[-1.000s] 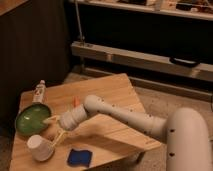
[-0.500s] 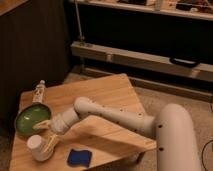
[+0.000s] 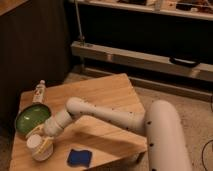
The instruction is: Place the ceramic cup in the ceramic bowl
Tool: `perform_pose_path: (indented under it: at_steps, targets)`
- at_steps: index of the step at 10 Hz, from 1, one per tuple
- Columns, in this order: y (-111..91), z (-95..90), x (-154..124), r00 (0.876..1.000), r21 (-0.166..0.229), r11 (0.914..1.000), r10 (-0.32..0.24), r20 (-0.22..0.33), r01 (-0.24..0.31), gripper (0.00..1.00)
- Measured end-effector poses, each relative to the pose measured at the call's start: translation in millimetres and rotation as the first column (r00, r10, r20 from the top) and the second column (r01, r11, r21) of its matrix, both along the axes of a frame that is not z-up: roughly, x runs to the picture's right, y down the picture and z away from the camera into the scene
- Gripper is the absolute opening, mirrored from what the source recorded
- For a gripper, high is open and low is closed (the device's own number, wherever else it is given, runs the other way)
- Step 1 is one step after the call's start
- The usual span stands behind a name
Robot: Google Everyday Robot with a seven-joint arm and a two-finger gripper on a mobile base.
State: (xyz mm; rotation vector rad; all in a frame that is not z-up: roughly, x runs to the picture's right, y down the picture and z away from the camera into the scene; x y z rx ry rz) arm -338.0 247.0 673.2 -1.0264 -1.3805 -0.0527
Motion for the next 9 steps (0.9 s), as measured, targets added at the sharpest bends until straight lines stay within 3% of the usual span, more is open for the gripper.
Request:
perform_pose_path:
  at_steps: [2,4,6,8,9]
  targets:
    - [-4,2.7,11,1.000,-0.008,0.9999,0.011,-0.004,-0.011,0.17]
    - [-23,0.4,28,0.997,-0.018,0.9970,0.075,0.022,-0.075,0.02]
    - [-58,-21.3,38,0.992,0.012,0.9929,0.117,0.048,-0.118,0.00]
    - [-91,-45.2,40,0.991,0.050,0.9908,0.123,0.061,-0.126,0.00]
    - [-121,-65.3,38,0.990,0.085,0.9884,0.121,0.066,-0.126,0.00]
